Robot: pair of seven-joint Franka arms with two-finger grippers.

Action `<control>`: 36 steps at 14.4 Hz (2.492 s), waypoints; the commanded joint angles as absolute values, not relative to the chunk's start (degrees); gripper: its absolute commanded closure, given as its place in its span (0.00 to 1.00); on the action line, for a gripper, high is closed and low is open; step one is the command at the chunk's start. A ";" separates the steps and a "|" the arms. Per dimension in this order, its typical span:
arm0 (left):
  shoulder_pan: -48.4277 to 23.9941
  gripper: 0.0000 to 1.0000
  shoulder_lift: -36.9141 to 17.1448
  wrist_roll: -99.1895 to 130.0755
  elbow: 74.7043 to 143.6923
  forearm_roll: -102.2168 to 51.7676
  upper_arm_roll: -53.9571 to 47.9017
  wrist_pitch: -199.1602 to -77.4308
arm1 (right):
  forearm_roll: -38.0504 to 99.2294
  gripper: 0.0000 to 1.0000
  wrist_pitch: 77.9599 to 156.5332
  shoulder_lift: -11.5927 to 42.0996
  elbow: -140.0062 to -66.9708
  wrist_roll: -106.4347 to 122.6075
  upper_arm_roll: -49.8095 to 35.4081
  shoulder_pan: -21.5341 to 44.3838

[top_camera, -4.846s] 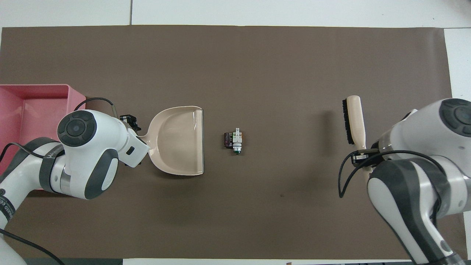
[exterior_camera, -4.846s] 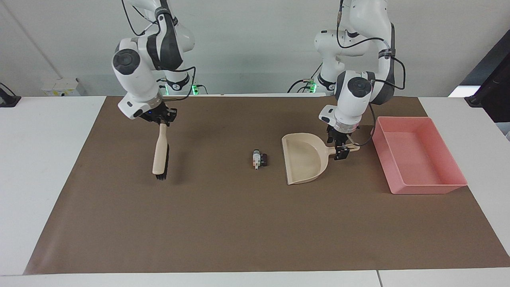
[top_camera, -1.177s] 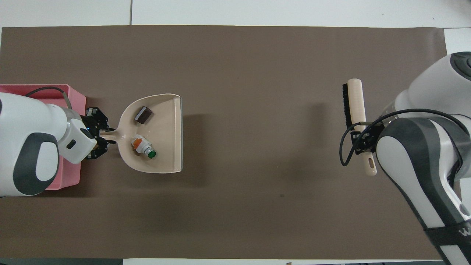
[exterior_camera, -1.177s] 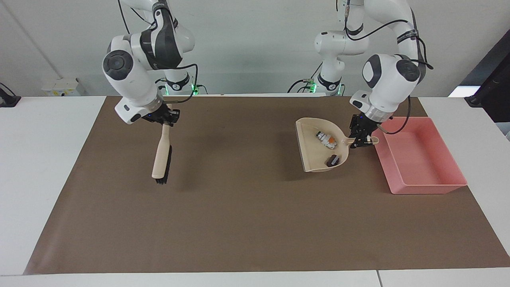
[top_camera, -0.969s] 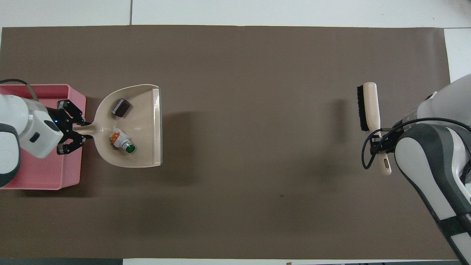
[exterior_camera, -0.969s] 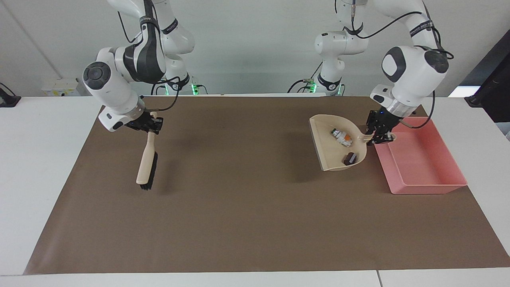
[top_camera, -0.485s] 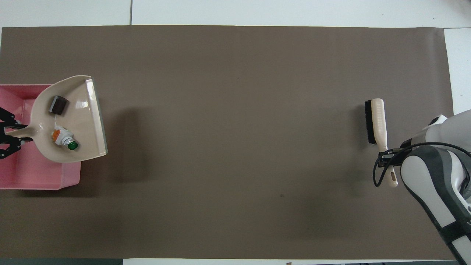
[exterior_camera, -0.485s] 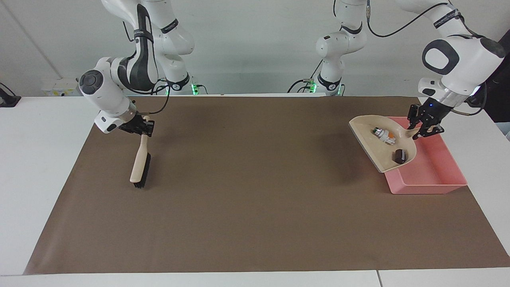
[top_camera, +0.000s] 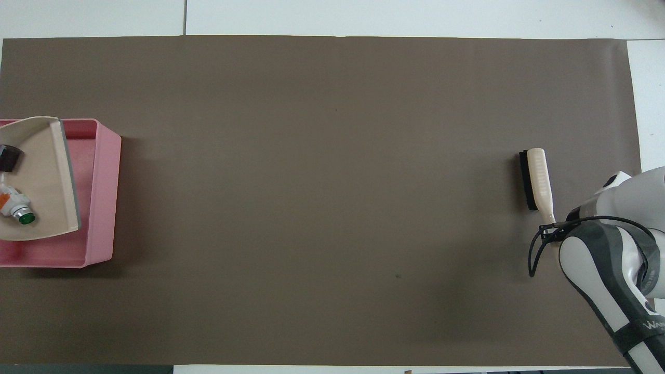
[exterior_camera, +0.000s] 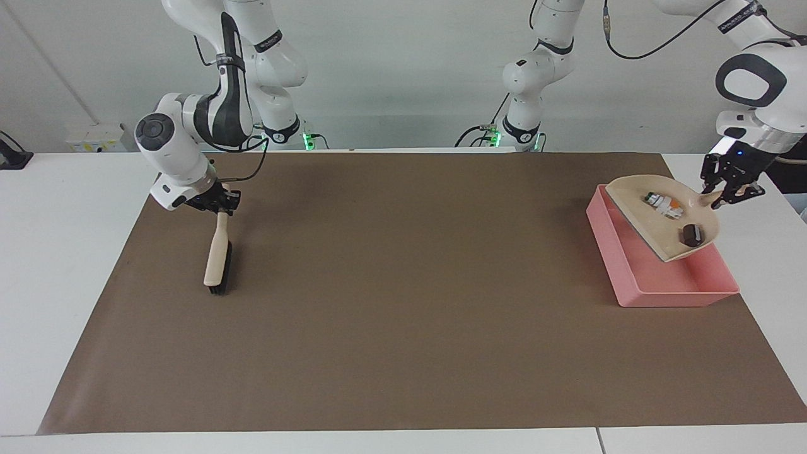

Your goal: Clean e-waste and dump in bin

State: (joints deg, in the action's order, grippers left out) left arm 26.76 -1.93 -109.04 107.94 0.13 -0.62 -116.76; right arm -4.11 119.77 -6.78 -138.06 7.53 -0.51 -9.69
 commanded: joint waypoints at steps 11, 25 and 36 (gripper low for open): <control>24.87 1.00 -5.36 -105.12 106.52 31.19 -0.53 -128.76 | -5.19 0.97 123.83 -10.10 -142.91 6.68 -1.41 -12.83; 18.72 1.00 0.78 -100.81 106.43 57.74 -0.97 -122.87 | -5.10 0.00 117.17 -8.53 -137.04 11.16 -1.67 -12.31; 9.95 1.00 5.89 -104.41 112.22 30.79 -1.76 -116.72 | -4.04 0.00 109.55 -8.45 -112.28 10.37 -2.02 -8.44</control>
State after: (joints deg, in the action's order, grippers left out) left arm 12.82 3.29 -103.88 108.29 35.48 -2.30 -117.75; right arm -4.17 114.89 -9.38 -119.33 10.02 -1.74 -8.12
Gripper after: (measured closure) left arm 0.670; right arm 0.000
